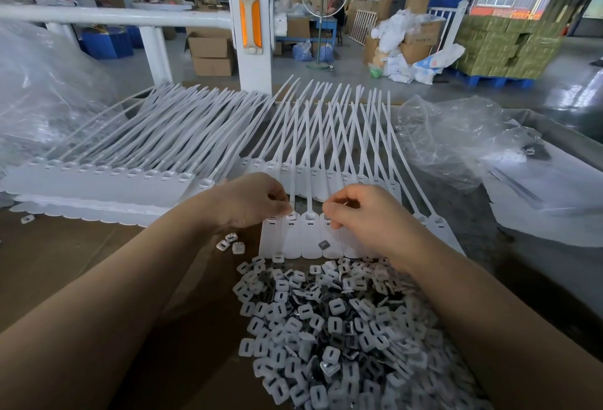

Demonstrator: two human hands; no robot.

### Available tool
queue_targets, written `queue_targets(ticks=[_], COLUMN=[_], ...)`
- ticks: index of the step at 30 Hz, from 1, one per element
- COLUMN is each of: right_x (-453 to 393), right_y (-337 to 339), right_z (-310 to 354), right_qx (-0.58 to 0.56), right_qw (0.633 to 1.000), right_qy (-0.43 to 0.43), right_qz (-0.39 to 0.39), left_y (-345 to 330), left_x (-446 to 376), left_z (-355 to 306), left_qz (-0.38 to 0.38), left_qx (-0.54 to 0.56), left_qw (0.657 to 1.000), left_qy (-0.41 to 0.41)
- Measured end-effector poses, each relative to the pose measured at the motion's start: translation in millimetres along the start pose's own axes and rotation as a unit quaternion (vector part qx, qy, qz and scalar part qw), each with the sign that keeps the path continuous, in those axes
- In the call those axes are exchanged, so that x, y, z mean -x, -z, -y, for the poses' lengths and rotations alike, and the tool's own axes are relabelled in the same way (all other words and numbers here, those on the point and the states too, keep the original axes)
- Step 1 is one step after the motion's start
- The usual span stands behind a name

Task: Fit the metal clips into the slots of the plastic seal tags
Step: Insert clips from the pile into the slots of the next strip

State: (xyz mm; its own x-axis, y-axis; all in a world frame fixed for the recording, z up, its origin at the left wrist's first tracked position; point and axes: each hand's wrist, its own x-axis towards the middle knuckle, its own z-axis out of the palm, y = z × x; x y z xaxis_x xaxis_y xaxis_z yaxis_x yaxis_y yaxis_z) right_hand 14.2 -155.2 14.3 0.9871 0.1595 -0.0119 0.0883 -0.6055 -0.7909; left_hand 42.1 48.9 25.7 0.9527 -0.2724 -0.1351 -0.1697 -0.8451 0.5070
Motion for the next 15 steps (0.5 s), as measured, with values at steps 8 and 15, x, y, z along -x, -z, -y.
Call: queue_targets(ticks=[8, 15], right_x=[-0.6, -0.2], right_y=[0.1, 0.0], right_z=[0.3, 0.9], right_qx=[-0.007, -0.003], right_qw=[1.0, 1.0], right_qy=[0.0, 0.003], right_qz=[0.001, 0.004], left_y=[0.8, -0.7], left_x=[-3.5, -5.5], left_z=[1.9, 1.7], left_qz=[0.018, -0.021], left_qx=[-0.031, -0.099], left_qw=[0.999, 0.995], left_qy=[-0.001, -0.007])
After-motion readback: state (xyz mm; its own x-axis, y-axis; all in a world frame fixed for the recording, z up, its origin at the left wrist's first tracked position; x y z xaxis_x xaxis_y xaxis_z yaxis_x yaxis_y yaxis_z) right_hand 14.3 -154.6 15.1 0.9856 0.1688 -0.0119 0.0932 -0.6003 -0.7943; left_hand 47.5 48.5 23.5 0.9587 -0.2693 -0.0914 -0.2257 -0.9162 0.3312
